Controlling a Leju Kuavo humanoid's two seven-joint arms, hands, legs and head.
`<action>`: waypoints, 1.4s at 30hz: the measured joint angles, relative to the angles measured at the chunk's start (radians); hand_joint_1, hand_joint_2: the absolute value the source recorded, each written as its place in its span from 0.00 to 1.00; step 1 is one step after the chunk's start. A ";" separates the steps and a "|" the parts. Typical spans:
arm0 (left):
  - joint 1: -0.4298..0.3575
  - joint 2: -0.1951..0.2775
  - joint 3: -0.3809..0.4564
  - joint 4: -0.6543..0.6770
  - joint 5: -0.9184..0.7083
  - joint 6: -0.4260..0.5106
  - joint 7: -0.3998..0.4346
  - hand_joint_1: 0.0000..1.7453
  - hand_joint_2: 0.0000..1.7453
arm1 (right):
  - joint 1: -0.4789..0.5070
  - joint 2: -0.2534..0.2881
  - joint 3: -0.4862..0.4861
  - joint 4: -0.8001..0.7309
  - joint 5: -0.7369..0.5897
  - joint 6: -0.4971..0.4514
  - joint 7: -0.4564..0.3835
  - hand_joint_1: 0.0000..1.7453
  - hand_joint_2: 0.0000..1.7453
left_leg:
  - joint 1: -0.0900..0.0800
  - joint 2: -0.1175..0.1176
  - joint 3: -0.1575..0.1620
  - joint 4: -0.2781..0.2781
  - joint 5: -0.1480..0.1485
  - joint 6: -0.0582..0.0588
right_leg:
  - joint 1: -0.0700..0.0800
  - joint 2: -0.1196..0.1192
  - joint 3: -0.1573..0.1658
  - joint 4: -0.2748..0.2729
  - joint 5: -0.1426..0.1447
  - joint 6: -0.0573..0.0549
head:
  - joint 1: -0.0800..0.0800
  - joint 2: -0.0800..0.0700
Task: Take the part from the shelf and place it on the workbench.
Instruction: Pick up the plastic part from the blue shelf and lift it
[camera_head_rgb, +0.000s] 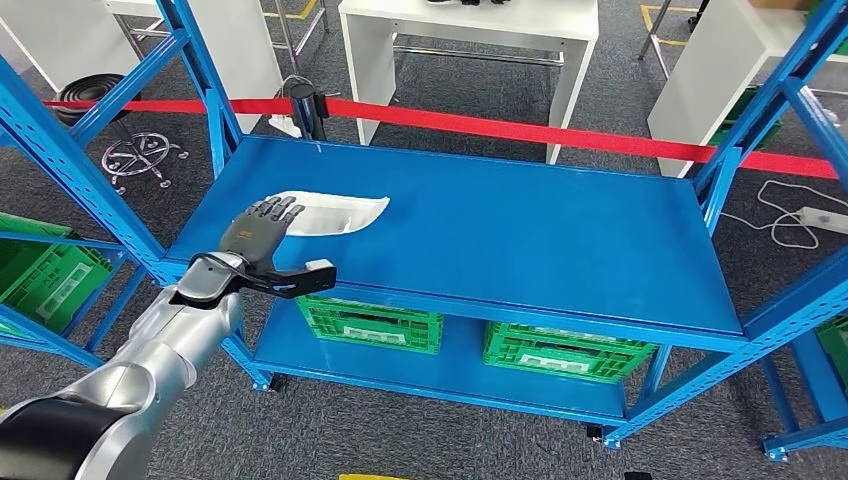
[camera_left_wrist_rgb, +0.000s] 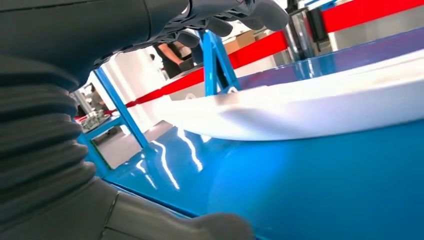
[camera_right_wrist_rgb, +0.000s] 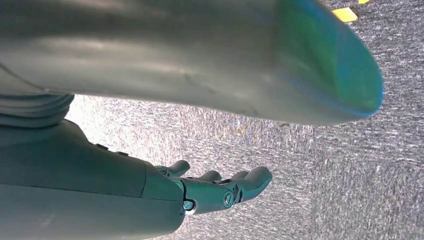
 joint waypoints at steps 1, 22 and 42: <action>0.001 0.000 -0.001 0.000 -0.001 0.000 0.000 0.00 1.00 | 0.000 0.000 0.000 0.000 0.000 0.000 0.000 0.00 0.00 | 0.000 0.000 0.000 0.000 0.000 0.000 | 0.000 0.000 0.000 0.000 0.000 0.000 | 0.000 0.000; 0.020 -0.020 -0.001 0.020 -0.012 0.142 0.311 0.00 1.00 | 0.004 0.014 -0.007 0.000 0.029 -0.003 0.004 0.00 0.00 | 0.000 0.000 -0.001 0.000 0.000 0.000 | 0.000 0.000 -0.001 0.001 0.000 0.000 | 0.000 0.000; 0.058 -0.010 0.028 0.028 0.000 0.154 0.252 0.00 1.00 | 0.002 0.014 -0.007 0.000 0.056 0.006 -0.014 0.00 0.00 | 0.000 0.000 -0.002 0.000 0.000 0.000 | 0.000 0.000 -0.002 0.001 0.000 0.000 | 0.000 0.000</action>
